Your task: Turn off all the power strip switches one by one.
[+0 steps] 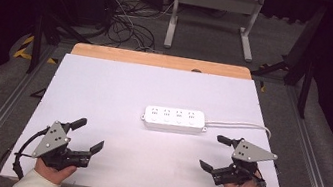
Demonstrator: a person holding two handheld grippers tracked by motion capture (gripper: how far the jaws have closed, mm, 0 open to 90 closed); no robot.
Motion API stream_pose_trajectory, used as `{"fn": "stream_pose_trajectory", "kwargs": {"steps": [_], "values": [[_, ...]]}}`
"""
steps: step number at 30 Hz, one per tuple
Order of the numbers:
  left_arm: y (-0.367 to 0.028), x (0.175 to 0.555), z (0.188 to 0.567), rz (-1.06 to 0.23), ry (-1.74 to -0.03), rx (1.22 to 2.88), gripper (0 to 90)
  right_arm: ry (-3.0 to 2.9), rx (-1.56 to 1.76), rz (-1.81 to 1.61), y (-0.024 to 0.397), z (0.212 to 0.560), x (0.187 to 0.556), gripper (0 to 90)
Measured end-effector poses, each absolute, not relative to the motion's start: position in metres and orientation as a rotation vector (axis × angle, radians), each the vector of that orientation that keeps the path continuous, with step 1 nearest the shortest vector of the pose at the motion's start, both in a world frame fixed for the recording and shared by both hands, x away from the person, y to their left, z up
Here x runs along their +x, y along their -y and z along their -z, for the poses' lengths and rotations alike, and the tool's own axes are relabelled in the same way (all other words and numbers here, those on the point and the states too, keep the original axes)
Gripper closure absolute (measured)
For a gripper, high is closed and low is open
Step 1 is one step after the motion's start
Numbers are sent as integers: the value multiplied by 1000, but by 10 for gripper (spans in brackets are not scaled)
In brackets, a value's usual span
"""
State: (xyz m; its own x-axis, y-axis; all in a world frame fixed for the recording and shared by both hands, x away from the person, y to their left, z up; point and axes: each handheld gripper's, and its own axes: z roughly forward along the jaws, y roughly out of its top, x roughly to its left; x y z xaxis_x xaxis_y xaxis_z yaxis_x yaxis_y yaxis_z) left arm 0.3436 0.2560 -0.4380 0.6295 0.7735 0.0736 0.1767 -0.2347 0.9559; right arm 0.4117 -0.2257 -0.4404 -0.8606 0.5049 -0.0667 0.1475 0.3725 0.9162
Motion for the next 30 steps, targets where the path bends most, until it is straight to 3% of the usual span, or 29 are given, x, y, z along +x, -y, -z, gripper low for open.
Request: {"fn": "stream_pose_trajectory", "kwargs": {"steps": [10, 17, 30], "values": [[-252, 337, 435, -828, -753, 1789, 149, -2302, 586, -1465, 224, 439, 410, 90], [-255, 338, 434, -727, -791, 1743, 142, -2311, 611, -1458, 224, 438, 410, 150], [-253, 336, 434, -793, -781, 1759, 143, -2363, 604, -1415, 215, 432, 413, 205]]}}
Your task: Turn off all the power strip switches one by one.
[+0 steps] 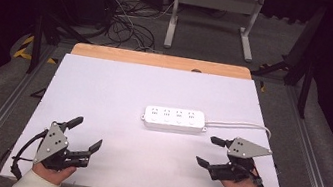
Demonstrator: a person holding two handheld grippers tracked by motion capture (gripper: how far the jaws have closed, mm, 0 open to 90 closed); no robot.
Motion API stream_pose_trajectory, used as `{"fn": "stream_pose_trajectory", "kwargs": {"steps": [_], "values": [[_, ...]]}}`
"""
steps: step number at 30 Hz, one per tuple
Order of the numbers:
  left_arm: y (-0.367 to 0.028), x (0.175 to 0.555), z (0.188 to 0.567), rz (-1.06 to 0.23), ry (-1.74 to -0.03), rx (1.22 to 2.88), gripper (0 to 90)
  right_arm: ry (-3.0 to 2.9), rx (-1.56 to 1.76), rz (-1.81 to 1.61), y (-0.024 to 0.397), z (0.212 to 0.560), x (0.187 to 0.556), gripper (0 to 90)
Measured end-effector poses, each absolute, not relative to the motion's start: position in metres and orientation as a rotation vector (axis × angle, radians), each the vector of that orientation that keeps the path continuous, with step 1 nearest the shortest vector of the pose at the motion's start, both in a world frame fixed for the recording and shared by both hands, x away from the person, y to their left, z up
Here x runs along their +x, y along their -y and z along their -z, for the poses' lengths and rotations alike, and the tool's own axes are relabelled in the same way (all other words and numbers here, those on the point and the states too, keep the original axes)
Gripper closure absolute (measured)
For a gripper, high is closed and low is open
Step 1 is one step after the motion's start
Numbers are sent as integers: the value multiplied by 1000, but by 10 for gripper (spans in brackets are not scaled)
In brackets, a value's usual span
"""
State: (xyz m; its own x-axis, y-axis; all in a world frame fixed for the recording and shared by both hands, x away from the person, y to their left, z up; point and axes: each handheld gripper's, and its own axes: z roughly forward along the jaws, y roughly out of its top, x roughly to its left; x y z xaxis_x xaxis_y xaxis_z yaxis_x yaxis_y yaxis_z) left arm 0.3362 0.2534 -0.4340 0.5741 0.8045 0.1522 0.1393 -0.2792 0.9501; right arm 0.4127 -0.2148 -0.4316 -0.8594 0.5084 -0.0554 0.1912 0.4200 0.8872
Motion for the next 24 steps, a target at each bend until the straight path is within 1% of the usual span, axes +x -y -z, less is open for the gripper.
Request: {"fn": "stream_pose_trajectory", "kwargs": {"steps": [12, 16, 24], "values": [[-253, 335, 434, -801, -781, 1764, 143, -2374, 615, -1403, 199, 410, 429, 231], [-253, 335, 434, -805, -783, 1764, 145, -2380, 625, -1385, 194, 404, 437, 262], [-253, 335, 434, -809, -784, 1766, 145, -2379, 622, -1364, 186, 394, 450, 287]]}}
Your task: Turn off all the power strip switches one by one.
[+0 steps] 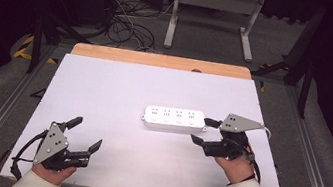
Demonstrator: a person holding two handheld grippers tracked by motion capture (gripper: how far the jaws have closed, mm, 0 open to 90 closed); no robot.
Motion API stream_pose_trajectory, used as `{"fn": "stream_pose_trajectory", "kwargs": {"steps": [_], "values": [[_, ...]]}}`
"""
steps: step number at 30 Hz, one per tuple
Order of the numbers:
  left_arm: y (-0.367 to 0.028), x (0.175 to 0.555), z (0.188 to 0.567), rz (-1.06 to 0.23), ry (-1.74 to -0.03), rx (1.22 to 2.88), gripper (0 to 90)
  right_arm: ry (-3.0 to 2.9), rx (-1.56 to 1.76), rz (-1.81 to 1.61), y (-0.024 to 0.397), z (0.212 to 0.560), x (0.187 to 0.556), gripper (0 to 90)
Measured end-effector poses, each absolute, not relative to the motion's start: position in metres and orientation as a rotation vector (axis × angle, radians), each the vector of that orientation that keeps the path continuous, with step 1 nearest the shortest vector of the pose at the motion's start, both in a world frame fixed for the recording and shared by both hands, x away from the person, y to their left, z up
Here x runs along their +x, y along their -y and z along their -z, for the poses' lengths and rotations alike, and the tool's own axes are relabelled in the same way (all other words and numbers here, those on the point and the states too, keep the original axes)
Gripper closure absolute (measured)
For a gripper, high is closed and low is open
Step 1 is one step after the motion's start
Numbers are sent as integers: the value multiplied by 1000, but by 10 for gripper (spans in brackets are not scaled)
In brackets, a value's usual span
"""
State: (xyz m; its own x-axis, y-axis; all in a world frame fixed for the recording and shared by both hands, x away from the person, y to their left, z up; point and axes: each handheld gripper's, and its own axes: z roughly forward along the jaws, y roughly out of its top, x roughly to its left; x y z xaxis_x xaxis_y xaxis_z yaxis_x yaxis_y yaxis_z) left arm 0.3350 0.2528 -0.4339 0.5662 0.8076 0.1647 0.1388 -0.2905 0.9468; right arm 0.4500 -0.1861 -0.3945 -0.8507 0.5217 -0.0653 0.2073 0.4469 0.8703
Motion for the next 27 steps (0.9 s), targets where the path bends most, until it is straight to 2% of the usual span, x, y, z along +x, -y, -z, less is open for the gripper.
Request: {"fn": "stream_pose_trajectory", "kwargs": {"steps": [8, 9, 13, 14, 15, 18, 27], "values": [[-253, 335, 434, -810, -784, 1767, 145, -2369, 627, -1370, 181, 390, 457, 315], [-253, 335, 434, -809, -784, 1767, 145, -2373, 629, -1351, 181, 390, 456, 389], [-253, 335, 434, -812, -784, 1767, 145, -2367, 616, -1284, 177, 388, 455, 571], [-253, 335, 434, -813, -785, 1768, 145, -2367, 616, -1284, 177, 388, 455, 571], [-253, 335, 434, -821, -782, 1770, 145, -2362, 627, -1267, 175, 386, 457, 686], [-252, 335, 434, -817, -787, 1766, 145, -2374, 657, -1260, 174, 383, 462, 897], [-252, 335, 434, -827, -786, 1769, 147, -2504, 683, -1144, 164, 389, 483, 900]]}}
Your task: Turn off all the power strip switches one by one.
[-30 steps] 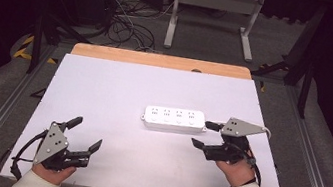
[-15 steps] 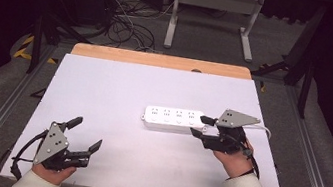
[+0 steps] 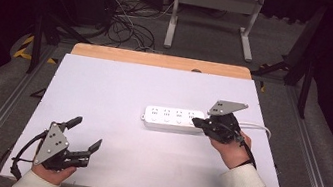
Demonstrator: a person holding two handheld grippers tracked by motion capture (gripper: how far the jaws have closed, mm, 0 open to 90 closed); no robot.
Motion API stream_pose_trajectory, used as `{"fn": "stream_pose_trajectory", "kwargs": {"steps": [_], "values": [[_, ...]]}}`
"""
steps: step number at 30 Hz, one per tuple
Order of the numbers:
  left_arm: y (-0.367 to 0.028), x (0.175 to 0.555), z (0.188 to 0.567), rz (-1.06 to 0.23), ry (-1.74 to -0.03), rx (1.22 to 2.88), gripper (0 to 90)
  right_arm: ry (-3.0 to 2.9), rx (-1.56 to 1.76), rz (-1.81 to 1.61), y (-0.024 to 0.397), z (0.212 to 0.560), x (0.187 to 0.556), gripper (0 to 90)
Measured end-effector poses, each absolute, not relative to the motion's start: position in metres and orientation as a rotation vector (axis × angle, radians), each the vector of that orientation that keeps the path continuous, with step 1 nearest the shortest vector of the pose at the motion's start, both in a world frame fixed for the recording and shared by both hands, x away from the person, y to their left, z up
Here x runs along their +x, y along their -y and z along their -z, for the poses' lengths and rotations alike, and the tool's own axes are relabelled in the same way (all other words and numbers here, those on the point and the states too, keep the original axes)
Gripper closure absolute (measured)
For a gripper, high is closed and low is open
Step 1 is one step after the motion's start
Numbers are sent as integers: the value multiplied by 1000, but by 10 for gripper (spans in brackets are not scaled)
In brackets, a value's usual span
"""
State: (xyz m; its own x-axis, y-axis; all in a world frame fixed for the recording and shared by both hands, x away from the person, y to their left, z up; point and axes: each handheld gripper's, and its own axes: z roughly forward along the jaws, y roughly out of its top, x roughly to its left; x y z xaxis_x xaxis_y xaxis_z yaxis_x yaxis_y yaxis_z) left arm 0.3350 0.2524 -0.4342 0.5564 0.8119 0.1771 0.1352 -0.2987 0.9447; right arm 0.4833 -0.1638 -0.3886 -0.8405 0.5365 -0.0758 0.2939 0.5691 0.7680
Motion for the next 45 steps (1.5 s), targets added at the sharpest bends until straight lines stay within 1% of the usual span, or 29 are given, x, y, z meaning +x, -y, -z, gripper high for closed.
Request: {"fn": "stream_pose_trajectory", "kwargs": {"steps": [8, 14, 32, 45], "values": [[-253, 335, 434, -825, -788, 1770, 148, -2519, 789, -1061, 158, 401, 508, 900], [-253, 335, 434, -825, -789, 1772, 148, -2531, 820, -1041, 157, 408, 518, 900], [-253, 336, 435, -827, -792, 1772, 149, -2591, 877, -924, 148, 431, 539, 900], [-253, 336, 435, -827, -793, 1774, 150, -2601, 893, -878, 144, 440, 545, 900]]}}
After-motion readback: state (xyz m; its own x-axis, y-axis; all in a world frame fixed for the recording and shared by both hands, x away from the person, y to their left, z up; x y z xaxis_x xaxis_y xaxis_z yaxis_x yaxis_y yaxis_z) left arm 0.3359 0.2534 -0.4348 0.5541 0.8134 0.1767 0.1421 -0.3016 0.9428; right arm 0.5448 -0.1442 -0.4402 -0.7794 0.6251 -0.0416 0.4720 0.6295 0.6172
